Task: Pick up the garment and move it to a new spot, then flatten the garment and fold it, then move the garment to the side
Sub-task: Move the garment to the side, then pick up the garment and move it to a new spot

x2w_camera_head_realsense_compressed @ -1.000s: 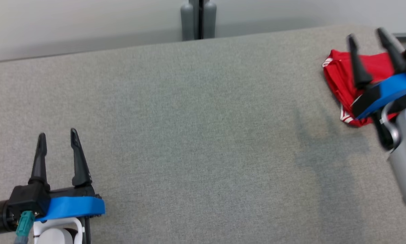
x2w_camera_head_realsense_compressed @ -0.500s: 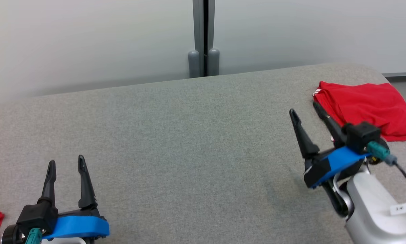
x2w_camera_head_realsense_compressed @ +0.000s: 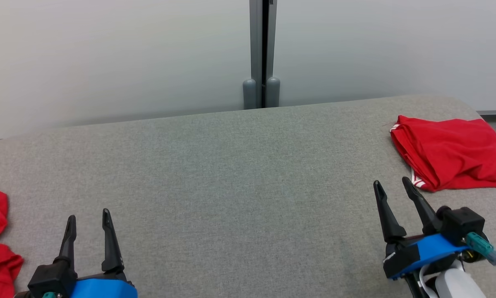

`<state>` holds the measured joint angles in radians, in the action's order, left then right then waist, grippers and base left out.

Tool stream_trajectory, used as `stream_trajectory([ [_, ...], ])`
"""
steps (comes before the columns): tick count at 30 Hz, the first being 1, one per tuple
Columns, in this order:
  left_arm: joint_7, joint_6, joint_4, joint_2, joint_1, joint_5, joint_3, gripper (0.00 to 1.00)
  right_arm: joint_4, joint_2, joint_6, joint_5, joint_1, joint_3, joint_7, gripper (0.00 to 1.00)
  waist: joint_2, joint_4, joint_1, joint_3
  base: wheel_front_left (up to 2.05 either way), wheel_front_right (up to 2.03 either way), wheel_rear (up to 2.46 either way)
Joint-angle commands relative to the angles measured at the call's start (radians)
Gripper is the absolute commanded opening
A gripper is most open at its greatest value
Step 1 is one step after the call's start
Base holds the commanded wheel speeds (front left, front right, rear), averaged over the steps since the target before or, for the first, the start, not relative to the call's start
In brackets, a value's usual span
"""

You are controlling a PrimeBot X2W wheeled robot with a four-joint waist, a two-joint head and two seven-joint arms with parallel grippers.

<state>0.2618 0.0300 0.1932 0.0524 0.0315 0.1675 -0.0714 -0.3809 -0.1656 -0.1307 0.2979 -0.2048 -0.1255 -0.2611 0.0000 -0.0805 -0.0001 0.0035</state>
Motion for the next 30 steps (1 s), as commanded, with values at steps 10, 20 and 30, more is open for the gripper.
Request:
stream_trajectory([
  [10,0.004,-0.004,0.016,-0.002,0.001,-0.005,0.005,1.0,0.099,0.065,0.0,-0.069,0.112,0.085,0.034,1.0,0.0,0.021,0.0001,-0.003,0.0,0.0,0.0],
  [20,0.004,0.001,0.028,-0.002,-0.012,-0.011,0.0,1.0,0.129,0.089,0.0,-0.098,0.137,0.109,0.054,1.0,0.0,0.031,0.0001,0.0,0.0,0.0,0.0],
  [30,0.004,-0.001,0.027,0.003,-0.022,-0.019,-0.004,1.0,0.141,0.098,0.0,-0.108,0.135,0.114,0.062,1.0,0.0,0.068,0.0001,0.005,0.0,0.0,0.0],
])
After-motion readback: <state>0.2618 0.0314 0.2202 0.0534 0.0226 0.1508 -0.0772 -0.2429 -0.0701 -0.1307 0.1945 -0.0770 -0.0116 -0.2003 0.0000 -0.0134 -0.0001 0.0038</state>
